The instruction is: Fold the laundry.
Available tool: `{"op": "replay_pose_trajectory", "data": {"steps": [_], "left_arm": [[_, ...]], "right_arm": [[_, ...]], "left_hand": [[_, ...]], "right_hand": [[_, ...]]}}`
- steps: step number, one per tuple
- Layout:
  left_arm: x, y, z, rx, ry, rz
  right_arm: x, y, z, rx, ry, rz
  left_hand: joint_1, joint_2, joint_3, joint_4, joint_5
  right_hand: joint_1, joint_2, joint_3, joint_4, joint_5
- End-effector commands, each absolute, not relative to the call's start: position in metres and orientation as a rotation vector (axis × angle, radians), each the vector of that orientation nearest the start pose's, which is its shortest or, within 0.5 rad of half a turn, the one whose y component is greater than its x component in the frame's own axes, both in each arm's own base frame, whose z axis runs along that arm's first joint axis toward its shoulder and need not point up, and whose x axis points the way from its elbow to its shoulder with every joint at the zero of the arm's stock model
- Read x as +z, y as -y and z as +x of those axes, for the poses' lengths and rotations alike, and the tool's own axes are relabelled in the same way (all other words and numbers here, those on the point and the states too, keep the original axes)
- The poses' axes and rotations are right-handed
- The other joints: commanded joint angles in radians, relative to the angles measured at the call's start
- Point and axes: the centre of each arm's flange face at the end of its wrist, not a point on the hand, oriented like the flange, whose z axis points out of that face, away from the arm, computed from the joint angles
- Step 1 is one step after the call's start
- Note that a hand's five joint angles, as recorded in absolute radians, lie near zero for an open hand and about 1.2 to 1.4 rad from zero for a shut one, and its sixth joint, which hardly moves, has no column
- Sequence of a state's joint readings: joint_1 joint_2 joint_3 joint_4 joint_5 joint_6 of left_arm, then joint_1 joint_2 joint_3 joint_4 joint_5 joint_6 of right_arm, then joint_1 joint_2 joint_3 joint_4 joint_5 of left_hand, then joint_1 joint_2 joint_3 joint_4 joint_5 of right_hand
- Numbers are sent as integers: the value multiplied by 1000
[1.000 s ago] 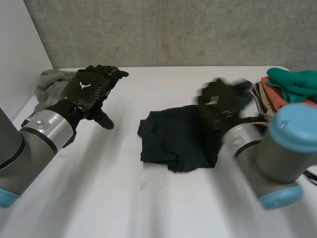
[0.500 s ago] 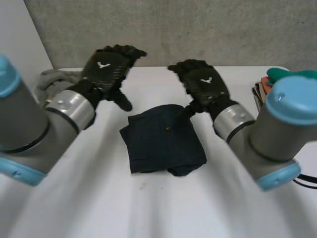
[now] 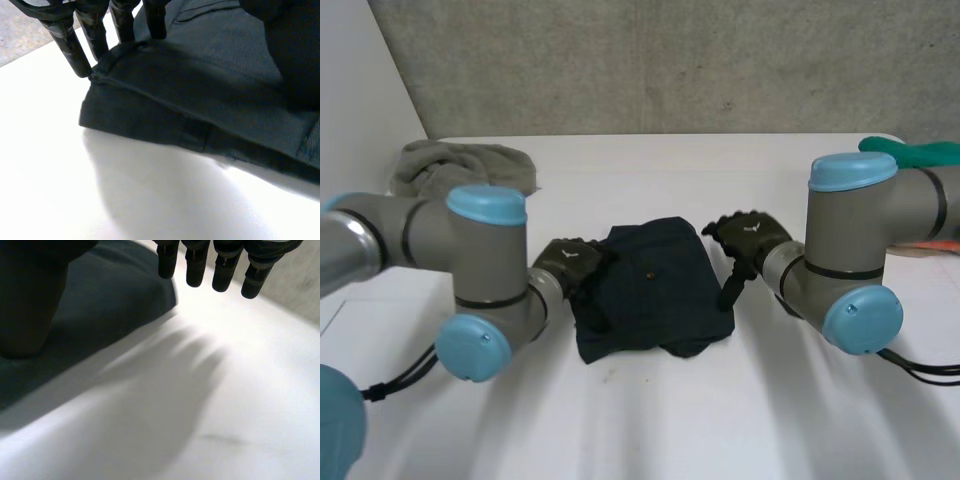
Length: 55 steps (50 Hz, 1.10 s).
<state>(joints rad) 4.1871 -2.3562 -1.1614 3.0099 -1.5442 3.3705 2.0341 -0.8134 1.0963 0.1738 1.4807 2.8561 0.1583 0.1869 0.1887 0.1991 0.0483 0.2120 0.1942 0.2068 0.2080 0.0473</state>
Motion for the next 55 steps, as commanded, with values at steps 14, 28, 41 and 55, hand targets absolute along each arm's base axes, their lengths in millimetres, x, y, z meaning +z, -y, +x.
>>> {"op": "replay_pose_trajectory", "data": {"steps": [14, 28, 41, 55], "left_arm": [[298, 240, -318, -2478, -2512, 1407], [305, 194, -320, -2359, -2689, 1970], [294, 198, -321, -2411, -2656, 1889], [299, 202, -318, -2450, -2670, 1833]], "right_arm": [[182, 169, 333, -1990, -1818, -1434], [109, 169, 340, -1954, -1821, -1448], [95, 209, 359, -2093, -1773, -1383], [110, 240, 379, -2153, -1662, -1305]], "left_hand": [[16, -12, -14, -25, -48], [16, -12, -14, -25, -48], [16, -12, -14, -25, -48], [16, -12, -14, -25, -48]], "right_hand": [[-38, -20, -32, -33, -47], [-14, 4, -9, -10, -24], [94, 112, 100, 99, 85], [1183, 1201, 1189, 1187, 1174]]}}
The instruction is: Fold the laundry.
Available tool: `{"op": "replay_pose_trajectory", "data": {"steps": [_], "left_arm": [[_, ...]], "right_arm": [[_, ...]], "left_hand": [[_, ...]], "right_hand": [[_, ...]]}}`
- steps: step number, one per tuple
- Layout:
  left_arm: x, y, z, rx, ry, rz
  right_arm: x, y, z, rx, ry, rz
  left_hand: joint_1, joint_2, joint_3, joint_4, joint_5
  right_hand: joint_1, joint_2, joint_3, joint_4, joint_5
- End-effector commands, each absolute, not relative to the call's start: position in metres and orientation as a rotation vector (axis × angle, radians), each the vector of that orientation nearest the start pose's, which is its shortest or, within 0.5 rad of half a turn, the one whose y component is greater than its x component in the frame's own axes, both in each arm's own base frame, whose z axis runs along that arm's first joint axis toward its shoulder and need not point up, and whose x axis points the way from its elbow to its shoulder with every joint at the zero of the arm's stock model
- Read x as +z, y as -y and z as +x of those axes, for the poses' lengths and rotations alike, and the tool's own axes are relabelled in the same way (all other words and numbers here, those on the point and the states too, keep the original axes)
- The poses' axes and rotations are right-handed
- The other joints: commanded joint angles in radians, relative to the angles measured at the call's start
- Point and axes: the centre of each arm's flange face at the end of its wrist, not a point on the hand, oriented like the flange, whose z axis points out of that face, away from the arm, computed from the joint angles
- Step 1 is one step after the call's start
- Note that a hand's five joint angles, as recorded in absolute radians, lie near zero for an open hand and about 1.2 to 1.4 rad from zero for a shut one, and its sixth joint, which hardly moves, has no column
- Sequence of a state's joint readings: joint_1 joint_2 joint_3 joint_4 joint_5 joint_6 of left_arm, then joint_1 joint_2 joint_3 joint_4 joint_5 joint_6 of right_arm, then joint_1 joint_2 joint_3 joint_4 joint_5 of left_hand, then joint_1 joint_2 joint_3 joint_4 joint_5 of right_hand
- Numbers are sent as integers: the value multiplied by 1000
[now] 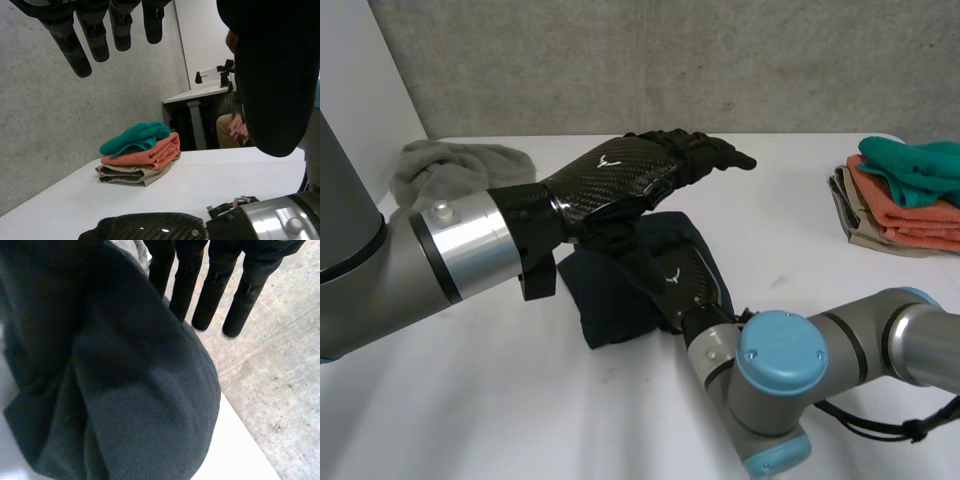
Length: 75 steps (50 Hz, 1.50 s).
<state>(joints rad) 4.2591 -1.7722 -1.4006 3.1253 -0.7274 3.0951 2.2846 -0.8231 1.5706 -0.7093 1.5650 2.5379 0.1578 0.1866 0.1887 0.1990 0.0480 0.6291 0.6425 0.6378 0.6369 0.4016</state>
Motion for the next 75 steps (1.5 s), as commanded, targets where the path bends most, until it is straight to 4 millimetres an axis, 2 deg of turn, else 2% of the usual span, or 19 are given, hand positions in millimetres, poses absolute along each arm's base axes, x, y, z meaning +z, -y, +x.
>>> {"op": "replay_pose_trajectory", "data": {"steps": [1, 6, 12, 15, 18, 20, 26, 29, 33, 41, 45, 51, 52, 53, 61, 64, 70, 72, 75], "left_arm": [[301, 203, -317, 1349, 1457, -1001], [310, 207, -314, 1380, 1442, -984], [332, 207, -312, 1448, 1388, -953], [343, 209, -312, 1492, 1356, -925], [351, 210, -311, 1517, 1331, -898], [354, 210, -312, 1514, 1315, -885], [348, 207, -315, 1490, 1307, -874], [343, 207, -317, 1476, 1312, -872], [334, 209, -318, 1465, 1331, -864], [313, 206, -326, 1409, 1364, -869], [308, 205, -328, 1399, 1366, -872], [316, 202, -330, 1408, 1338, -883], [317, 201, -331, 1410, 1332, -885], [319, 200, -331, 1412, 1327, -887], [329, 190, -330, 1419, 1302, -894], [330, 188, -328, 1422, 1303, -890], [333, 185, -325, 1431, 1303, -881], [336, 186, -324, 1441, 1301, -873], [342, 189, -321, 1466, 1297, -851]], "right_arm": [[113, 241, 380, -2154, -1652, -1294], [162, 273, 382, -2256, -1554, -1090], [252, 334, 351, -2493, -1403, -761], [299, 375, 309, -2650, -1334, -600], [319, 402, 274, -2734, -1313, -515], [333, 434, 225, -2808, -1293, -437], [319, 483, 149, -2818, -1333, -407], [291, 509, 104, -2801, -1403, -419], [224, 537, 46, -2706, -1533, -467], [111, 532, 4, -2376, -1751, -603], [104, 526, -2, -2373, -1783, -649], [132, 521, 2, -2404, -1728, -702], [142, 520, 5, -2413, -1706, -701], [145, 519, 7, -2415, -1701, -692], [202, 493, -6, -2462, -1856, -329], [218, 474, -20, -2404, -2058, -217], [224, 445, -48, -2333, -2593, -311], [237, 441, -65, -2404, -2833, -345], [268, 446, -75, -2662, -2898, -253]], "left_hand": [[17, -12, -14, -24, -48], [17, -12, -14, -24, -48], [17, -12, -14, -24, -48], [17, -12, -14, -24, -48], [17, -12, -14, -24, -48], [17, -12, -14, -24, -48], [17, -12, -14, -24, -48], [17, -12, -14, -24, -48], [17, -12, -14, -24, -48], [17, -12, -14, -24, -48], [17, -12, -14, -24, -48], [17, -12, -14, -24, -48], [17, -12, -14, -24, -48], [17, -12, -14, -24, -48], [17, -12, -14, -24, -48], [17, -12, -14, -24, -48], [17, -12, -14, -24, -48], [17, -12, -14, -24, -48], [17, -12, -14, -24, -48]], "right_hand": [[767, 754, 758, 759, 820], [767, 754, 758, 759, 820], [767, 754, 758, 759, 820], [767, 754, 758, 759, 820], [767, 754, 758, 759, 820], [767, 754, 758, 759, 820], [767, 754, 758, 759, 820], [767, 754, 758, 759, 820], [767, 754, 758, 759, 820], [767, 754, 758, 759, 820], [767, 754, 758, 759, 820], [767, 754, 758, 759, 820], [-33, -46, -41, -40, 20], [-455, -468, -463, -462, -402], [-455, -468, -463, -462, -402], [-455, -468, -463, -462, -402], [-455, -468, -463, -462, -402], [-455, -468, -463, -462, -402], [-455, -468, -463, -462, -402]]}}
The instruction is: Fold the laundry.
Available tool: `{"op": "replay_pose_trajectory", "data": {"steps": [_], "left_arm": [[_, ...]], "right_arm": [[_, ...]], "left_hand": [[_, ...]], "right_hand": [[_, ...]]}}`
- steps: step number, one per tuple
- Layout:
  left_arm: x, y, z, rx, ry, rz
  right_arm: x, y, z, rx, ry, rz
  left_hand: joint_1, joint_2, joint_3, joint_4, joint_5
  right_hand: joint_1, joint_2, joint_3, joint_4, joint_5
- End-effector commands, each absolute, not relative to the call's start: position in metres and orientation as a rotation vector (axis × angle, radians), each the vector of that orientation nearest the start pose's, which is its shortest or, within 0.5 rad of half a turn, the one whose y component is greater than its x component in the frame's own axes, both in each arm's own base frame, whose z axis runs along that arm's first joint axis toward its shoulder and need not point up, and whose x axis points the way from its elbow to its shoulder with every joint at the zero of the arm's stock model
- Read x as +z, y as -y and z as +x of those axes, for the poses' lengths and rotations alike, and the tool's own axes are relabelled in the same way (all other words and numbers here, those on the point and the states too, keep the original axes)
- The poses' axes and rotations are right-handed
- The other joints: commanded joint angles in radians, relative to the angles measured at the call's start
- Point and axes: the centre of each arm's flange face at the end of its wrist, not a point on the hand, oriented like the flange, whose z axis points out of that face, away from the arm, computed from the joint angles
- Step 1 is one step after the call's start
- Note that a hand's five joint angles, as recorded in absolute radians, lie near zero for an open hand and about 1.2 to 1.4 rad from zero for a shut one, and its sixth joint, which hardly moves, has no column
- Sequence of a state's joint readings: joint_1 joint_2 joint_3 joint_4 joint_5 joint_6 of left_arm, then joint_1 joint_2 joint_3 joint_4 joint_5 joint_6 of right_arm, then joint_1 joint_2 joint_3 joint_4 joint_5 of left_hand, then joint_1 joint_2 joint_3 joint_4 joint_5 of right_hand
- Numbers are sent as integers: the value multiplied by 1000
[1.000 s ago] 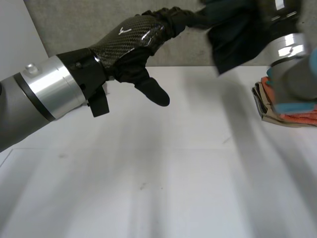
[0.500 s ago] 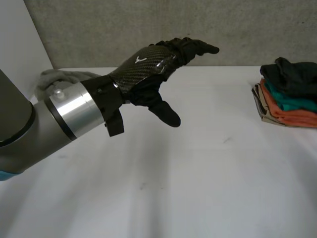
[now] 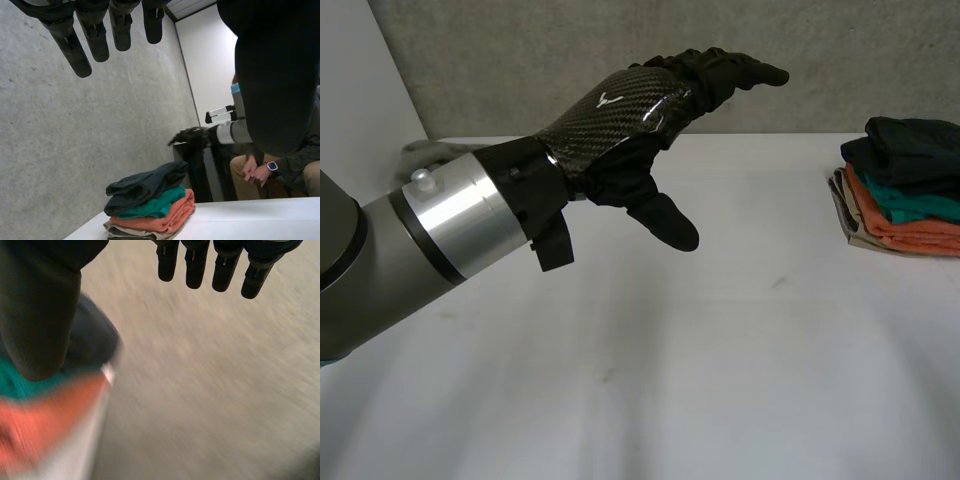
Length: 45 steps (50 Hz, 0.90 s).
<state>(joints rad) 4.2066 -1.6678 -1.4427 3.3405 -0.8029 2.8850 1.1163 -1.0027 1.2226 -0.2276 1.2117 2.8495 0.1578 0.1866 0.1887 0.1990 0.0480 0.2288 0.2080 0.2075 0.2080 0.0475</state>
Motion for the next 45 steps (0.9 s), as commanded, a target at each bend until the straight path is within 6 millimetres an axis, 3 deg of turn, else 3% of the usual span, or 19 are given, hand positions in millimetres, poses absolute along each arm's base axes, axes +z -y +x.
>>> {"op": "replay_pose_trajectory", "data": {"steps": [1, 3, 5, 8, 10, 11, 13, 14, 18, 20, 24, 26, 30, 34, 36, 37, 45], "left_arm": [[344, 191, -320, 1478, 1296, -842], [356, 195, -317, 1527, 1279, -813], [366, 200, -314, 1565, 1271, -779], [386, 215, -302, 1669, 1290, -670], [401, 233, -285, 1788, 1334, -559], [405, 241, -278, 1835, 1356, -518], [412, 255, -263, 1930, 1400, -453], [415, 269, -248, 2026, 1467, -404], [406, 307, -218, 2266, 1680, -420], [396, 324, -208, 2340, 1783, -475], [358, 371, -190, 2425, 1986, -654], [327, 399, -179, 2408, 2077, -735], [270, 442, -168, 2305, 2130, -815], [216, 475, -162, 2227, 2109, -848], [197, 485, -159, 2210, 2106, -848], [178, 494, -155, 2196, 2120, -844], [122, 507, -144, 2097, 2209, -831]], "right_arm": [[278, 449, -73, -2762, -2842, -228], [297, 454, -64, -2959, -2661, -228], [329, 455, -41, -3207, -2312, -262], [369, 438, 20, -3382, -1772, -376], [385, 425, 53, -3393, -1517, -438], [394, 410, 85, -3345, -1313, -498], [390, 399, 115, -3234, -1197, -559], [380, 389, 142, -3094, -1158, -608], [343, 357, 206, -2739, -1207, -721], [325, 344, 224, -2627, -1276, -769], [270, 318, 257, -2337, -1537, -880], [241, 302, 269, -2192, -1693, -950], [196, 279, 277, -1997, -1921, -1065], [166, 266, 278, -1911, -2010, -1108], [158, 263, 276, -1899, -2018, -1108], [155, 262, 276, -1894, -2020, -1108], [145, 262, 267, -1950, -2017, -1084]], "left_hand": [[17, -12, -14, -24, -48], [17, -12, -14, -24, -48], [17, -12, -14, -24, -48], [17, -12, -14, -24, -48], [17, -12, -14, -24, -48], [17, -12, -14, -24, -48], [17, -12, -14, -24, -48], [17, -12, -14, -24, -48], [17, -12, -14, -24, -48], [17, -12, -14, -24, -48], [17, -12, -14, -24, -48], [17, -12, -14, -24, -48], [17, -12, -14, -24, -48], [17, -12, -14, -24, -48], [17, -12, -14, -24, -48], [17, -12, -14, -24, -48], [17, -12, -14, -24, -48]], "right_hand": [[-54, -33, -33, -33, -48], [-54, -33, -33, -33, -48], [-54, -33, -33, -33, -48], [-54, -33, -33, -33, -48], [-54, -33, -33, -33, -48], [-54, -33, -33, -33, -48], [-54, -33, -33, -33, -48], [-54, -33, -33, -33, -48], [-54, -33, -33, -33, -48], [-54, -33, -33, -33, -48], [-54, -33, -33, -33, -48], [-54, -33, -33, -33, -48], [-54, -33, -33, -33, -48], [-54, -33, -33, -33, -48], [-54, -33, -33, -33, -48], [-54, -33, -33, -33, -48], [-54, -33, -33, -33, -48]]}}
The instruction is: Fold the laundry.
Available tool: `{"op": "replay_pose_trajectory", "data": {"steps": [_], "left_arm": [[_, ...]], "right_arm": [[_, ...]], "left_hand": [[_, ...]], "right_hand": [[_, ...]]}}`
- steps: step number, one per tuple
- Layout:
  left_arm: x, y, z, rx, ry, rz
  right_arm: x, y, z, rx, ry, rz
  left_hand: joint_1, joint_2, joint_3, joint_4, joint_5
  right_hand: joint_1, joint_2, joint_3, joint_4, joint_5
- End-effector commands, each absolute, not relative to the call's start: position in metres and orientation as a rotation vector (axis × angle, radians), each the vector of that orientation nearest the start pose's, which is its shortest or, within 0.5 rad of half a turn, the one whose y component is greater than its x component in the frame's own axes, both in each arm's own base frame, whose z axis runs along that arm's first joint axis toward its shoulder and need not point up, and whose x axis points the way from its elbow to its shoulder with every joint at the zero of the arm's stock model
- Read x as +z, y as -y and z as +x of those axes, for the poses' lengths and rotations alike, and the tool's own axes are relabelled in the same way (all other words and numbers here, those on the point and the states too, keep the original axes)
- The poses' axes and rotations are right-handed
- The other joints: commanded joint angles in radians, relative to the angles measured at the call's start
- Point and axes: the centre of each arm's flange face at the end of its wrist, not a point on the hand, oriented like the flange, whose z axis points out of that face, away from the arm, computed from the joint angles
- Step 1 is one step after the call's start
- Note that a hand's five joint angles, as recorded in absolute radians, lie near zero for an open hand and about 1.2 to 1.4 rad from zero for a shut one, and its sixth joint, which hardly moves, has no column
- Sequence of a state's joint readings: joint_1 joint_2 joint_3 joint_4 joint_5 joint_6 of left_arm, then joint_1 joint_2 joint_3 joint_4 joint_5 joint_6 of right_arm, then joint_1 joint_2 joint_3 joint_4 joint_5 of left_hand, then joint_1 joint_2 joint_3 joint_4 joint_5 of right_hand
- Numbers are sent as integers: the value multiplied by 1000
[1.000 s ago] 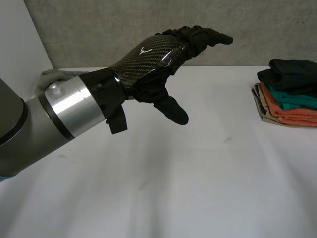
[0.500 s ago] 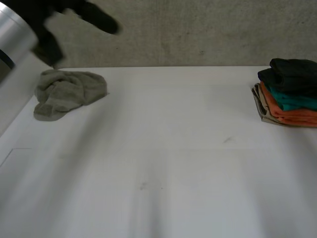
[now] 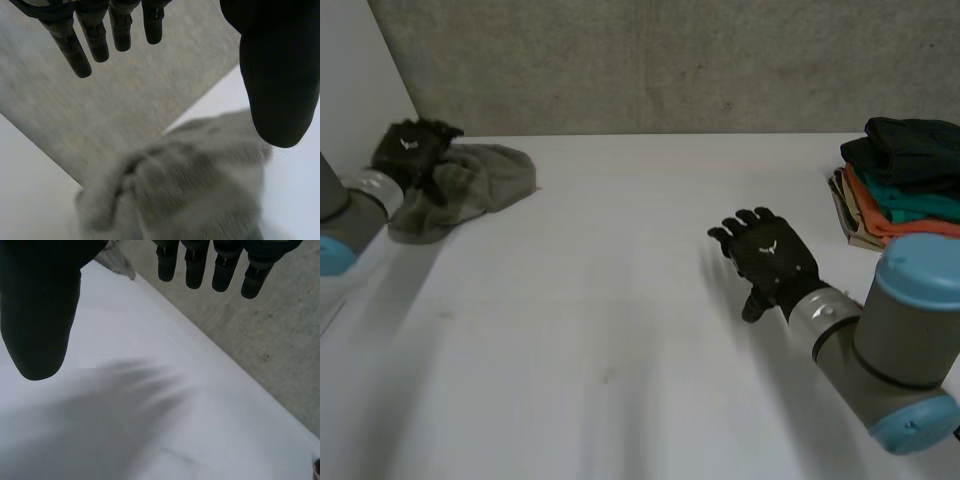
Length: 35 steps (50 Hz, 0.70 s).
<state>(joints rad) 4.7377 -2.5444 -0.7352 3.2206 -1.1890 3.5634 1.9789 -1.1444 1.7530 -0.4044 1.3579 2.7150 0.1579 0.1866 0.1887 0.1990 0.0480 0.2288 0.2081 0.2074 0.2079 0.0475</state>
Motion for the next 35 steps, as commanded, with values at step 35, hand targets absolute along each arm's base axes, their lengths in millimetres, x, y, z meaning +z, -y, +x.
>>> {"op": "replay_pose_trajectory", "data": {"steps": [35], "left_arm": [[89, 542, -143, -2168, -1834, 862]], "right_arm": [[143, 277, 255, -1993, -2069, -1035]], "left_hand": [[1238, 1210, 1208, 1197, 1174]], "right_hand": [[-54, -34, -33, -33, -48]]}}
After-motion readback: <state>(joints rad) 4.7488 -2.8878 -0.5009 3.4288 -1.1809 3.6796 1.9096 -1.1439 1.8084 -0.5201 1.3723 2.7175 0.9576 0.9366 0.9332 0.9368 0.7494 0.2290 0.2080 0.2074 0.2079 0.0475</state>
